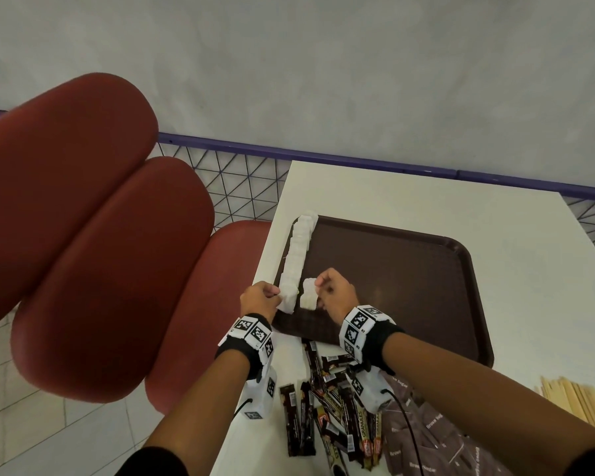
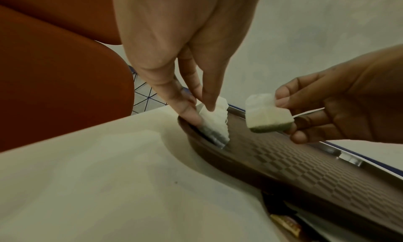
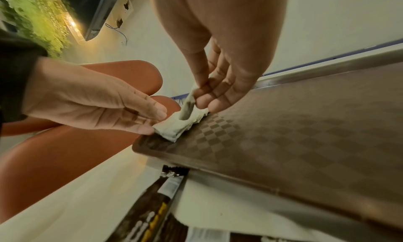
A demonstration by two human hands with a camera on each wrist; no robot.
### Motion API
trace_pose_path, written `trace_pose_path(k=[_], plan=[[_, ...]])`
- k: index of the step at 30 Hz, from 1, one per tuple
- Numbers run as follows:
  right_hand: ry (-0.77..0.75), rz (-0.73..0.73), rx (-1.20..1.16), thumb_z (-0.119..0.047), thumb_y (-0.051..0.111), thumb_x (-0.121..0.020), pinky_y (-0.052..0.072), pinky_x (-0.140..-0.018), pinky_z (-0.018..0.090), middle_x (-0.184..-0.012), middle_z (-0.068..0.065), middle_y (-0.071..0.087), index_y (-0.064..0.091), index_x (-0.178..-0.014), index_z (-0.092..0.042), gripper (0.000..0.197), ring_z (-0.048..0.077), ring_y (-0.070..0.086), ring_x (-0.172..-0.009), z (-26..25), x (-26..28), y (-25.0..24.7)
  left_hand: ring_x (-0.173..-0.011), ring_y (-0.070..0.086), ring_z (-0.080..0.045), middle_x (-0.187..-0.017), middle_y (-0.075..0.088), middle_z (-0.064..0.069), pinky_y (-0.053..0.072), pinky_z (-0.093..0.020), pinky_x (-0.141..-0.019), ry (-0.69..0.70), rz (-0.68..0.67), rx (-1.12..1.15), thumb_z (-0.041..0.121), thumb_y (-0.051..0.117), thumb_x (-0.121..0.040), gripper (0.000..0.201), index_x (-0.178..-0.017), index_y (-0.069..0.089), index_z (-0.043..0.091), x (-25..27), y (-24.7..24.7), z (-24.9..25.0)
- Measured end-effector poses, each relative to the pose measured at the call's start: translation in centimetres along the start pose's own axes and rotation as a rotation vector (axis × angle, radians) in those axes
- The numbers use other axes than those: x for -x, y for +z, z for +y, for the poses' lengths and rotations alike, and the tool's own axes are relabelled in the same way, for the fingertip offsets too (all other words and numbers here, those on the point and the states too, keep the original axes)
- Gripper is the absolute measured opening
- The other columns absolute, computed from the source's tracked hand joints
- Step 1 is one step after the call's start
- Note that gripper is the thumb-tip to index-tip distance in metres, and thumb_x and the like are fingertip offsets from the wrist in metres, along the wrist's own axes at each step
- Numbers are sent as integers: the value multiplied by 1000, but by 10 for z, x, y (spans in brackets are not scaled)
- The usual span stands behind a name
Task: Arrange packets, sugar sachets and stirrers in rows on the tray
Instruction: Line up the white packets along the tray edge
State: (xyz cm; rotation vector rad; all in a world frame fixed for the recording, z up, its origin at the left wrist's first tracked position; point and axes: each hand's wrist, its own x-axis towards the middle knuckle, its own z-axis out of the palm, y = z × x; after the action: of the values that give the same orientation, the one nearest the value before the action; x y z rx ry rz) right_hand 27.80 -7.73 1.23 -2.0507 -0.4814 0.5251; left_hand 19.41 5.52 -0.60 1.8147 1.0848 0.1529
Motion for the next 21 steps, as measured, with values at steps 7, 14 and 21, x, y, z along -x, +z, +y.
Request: trace_pose_path(k=[7,14,21], plan=[[13,-62,2,0,49,-88,51,-74,36,-77,9,54,53,-85,-20,20,21,54,-69,-1,0,5,-104,61,-23,-104,70,-8,46,-29,-96,28,23,-59,5,59,-87,18,-97,72,10,1,-11,0],[15,-229,1,5,55,-83,48,-73,33,-73,0,48,53,-71,-29,36,14,49,-67,-1,2,19,-104,60,-21,-107,68,-9,37,-17,-85,64,18,-59,8,56,-90,21,-105,70,10,7,-25,-9],[50,-229,77,3,58,-81,38,-61,12,-82,2,54,58,-77,-21,25,13,49,-74,4,0,36,-104,60,-19,-106,69,-7,36,-18,-87,67,-37,-65,9,60,-87,20,-104,70,12,11,-27,-18]])
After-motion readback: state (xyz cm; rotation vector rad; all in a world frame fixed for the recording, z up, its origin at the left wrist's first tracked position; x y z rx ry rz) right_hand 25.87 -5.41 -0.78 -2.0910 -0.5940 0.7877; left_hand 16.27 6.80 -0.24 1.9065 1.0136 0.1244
